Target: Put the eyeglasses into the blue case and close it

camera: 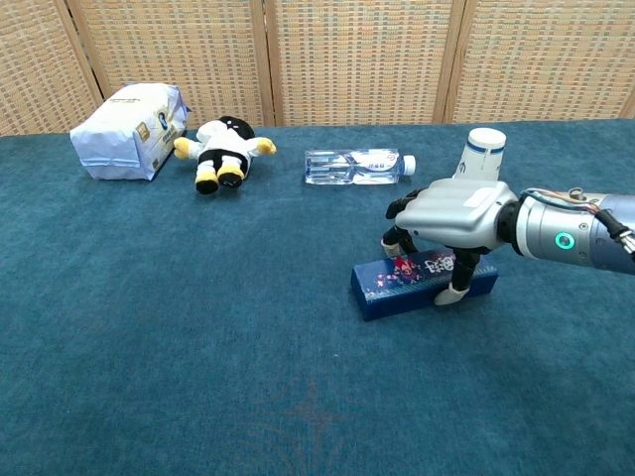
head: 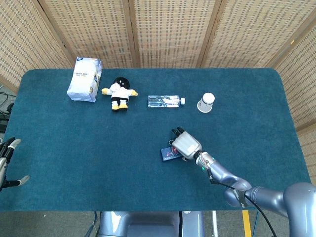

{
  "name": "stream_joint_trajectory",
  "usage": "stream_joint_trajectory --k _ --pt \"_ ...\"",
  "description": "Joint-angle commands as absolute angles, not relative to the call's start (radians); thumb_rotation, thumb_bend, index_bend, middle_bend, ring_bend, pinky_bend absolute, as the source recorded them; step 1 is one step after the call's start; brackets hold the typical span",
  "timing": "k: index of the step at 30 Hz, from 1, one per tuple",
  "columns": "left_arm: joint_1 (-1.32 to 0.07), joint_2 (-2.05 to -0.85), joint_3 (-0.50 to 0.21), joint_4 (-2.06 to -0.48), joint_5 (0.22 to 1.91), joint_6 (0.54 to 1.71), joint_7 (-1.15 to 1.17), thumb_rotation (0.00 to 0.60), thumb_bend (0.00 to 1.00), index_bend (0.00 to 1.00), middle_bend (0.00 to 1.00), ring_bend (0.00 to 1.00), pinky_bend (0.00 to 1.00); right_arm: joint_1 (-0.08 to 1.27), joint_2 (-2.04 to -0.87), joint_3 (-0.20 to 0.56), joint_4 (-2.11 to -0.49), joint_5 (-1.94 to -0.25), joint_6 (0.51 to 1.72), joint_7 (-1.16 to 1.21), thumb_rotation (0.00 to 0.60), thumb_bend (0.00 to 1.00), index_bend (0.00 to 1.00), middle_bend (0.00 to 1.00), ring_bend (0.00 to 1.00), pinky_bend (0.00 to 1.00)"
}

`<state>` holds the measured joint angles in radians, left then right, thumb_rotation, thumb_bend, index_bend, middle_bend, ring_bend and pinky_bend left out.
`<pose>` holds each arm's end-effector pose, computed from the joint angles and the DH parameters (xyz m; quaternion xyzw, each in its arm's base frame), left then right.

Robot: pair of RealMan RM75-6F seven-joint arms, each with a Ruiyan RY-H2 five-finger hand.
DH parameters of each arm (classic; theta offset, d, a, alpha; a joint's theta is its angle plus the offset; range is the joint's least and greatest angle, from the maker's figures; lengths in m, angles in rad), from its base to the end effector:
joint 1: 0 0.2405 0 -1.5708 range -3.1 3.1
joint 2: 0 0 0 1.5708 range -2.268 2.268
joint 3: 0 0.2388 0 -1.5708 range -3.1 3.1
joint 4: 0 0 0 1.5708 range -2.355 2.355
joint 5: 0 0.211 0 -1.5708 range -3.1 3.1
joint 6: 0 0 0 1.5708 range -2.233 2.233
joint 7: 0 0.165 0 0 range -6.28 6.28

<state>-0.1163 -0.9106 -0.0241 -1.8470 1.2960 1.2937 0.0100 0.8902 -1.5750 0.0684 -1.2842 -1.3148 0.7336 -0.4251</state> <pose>-0.3016 0.1952 0.1686 -0.5726 -0.4911 -0.3059 0.5808 -0.1262 -0.3593 -0.0650 0.8803 -0.1877 0.2493 0.3574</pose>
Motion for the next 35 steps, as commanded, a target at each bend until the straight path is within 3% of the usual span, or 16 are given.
stream_joint_trajectory --k 1,4,9,16,19,21,24,28,35 --pt "-0.116 -0.910 -0.024 -1.848 1.297 1.294 0.009 0.600 0.15 0.00 0.00 0.00 0.00 0.892 -1.569 0.064 -1.291 -1.310 0.720 -0.418 0.600 0.28 0.40 0.37 0.11 0.11" --pt "-0.115 -0.910 -0.024 -1.848 1.298 1.296 0.010 0.600 0.15 0.00 0.00 0.00 0.00 0.899 -1.548 0.063 -1.318 -1.291 0.684 -0.400 0.600 0.20 0.25 0.20 0.09 0.11" --pt "-0.113 -0.909 -0.021 -1.853 1.305 1.302 0.012 0.600 0.15 0.00 0.00 0.00 0.00 0.895 -1.498 0.065 -1.395 -1.291 0.697 -0.391 0.600 0.16 0.09 0.03 0.00 0.11" --pt "-0.103 -0.904 -0.014 -1.857 1.331 1.318 -0.002 0.600 0.15 0.00 0.00 0.00 0.00 0.855 -1.368 0.069 -1.580 -1.291 0.782 -0.409 0.600 0.16 0.05 0.00 0.00 0.11" --pt "-0.096 -0.900 -0.009 -1.858 1.355 1.332 -0.013 0.600 0.15 0.00 0.00 0.00 0.00 0.785 -1.270 0.056 -1.706 -1.320 0.898 -0.405 0.600 0.16 0.04 0.00 0.00 0.11" --pt "-0.093 -0.898 -0.005 -1.851 1.374 1.339 -0.023 0.600 0.15 0.00 0.00 0.00 0.00 0.703 -1.222 0.031 -1.761 -1.385 1.039 -0.397 0.600 0.16 0.04 0.00 0.00 0.11" --pt "-0.098 -0.912 -0.010 -1.829 1.390 1.346 -0.029 0.600 0.14 0.00 0.00 0.00 0.00 0.576 -1.207 -0.006 -1.747 -1.490 1.260 -0.370 0.600 0.14 0.04 0.00 0.00 0.10" --pt "-0.105 -0.939 -0.017 -1.794 1.396 1.345 -0.043 0.600 0.14 0.00 0.00 0.00 0.00 0.413 -1.219 -0.035 -1.683 -1.545 1.507 -0.288 0.600 0.02 0.01 0.00 0.00 0.02" --pt "-0.109 -0.947 -0.017 -1.748 1.431 1.350 -0.107 0.600 0.08 0.00 0.00 0.00 0.00 0.278 -1.236 -0.031 -1.592 -1.497 1.626 -0.146 0.600 0.00 0.00 0.00 0.00 0.00"
